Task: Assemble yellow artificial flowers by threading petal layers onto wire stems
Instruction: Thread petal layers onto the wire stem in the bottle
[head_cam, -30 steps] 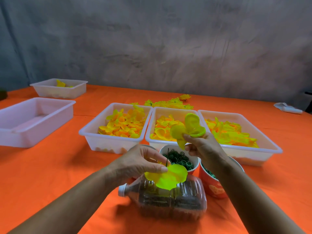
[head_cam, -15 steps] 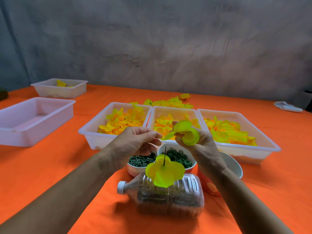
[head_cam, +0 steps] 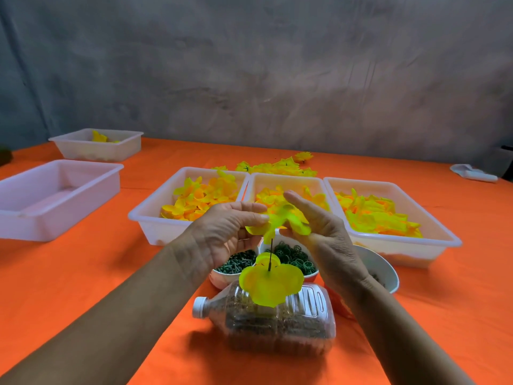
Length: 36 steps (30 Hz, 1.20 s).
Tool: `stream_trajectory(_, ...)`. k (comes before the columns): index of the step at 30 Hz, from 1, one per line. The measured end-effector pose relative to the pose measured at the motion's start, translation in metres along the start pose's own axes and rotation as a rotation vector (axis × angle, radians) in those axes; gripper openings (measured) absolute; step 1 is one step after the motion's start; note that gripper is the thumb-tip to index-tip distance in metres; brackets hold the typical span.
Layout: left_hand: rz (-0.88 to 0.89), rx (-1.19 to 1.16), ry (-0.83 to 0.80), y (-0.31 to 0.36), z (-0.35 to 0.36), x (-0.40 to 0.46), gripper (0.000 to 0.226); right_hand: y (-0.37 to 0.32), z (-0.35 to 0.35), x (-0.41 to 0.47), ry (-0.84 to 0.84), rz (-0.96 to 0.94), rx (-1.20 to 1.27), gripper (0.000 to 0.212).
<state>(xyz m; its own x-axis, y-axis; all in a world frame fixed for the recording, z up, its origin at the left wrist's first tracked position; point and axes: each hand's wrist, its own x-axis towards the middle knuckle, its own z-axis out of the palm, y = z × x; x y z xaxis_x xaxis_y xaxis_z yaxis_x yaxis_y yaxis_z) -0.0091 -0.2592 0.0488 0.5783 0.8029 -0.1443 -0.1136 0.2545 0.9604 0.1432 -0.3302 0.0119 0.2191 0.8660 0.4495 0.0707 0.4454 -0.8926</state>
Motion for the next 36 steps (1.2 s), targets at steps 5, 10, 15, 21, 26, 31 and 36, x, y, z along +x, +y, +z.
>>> stream_trajectory(5,0.073,0.006,0.010,-0.005,-0.001,0.000,0.020,0.002,-0.006,-0.001,0.111,0.264,0.338,0.029)
stream_trajectory(10,0.174,0.067,0.034,-0.007,-0.002,-0.002,0.022,-0.012,-0.010,-0.001,0.058,0.421,0.402,0.040)
stream_trajectory(15,0.200,0.109,0.014,-0.006,-0.002,-0.005,0.021,-0.015,-0.005,0.000,0.094,0.379,0.107,0.055)
stream_trajectory(21,0.156,0.114,-0.021,-0.001,-0.003,-0.009,0.028,-0.023,0.003,0.000,0.072,0.393,0.092,0.048)
stream_trajectory(26,0.115,0.152,-0.015,0.000,-0.004,-0.012,0.038,-0.030,0.006,0.000,0.038,0.420,0.027,0.029)
stream_trajectory(31,0.081,0.185,0.024,-0.001,-0.006,-0.012,0.029,-0.034,0.007,-0.002,-0.002,0.465,-0.035,0.027)
stream_trajectory(36,0.060,0.173,0.004,0.000,-0.005,-0.011,0.023,-0.039,0.010,0.001,-0.009,0.508,-0.059,0.038)
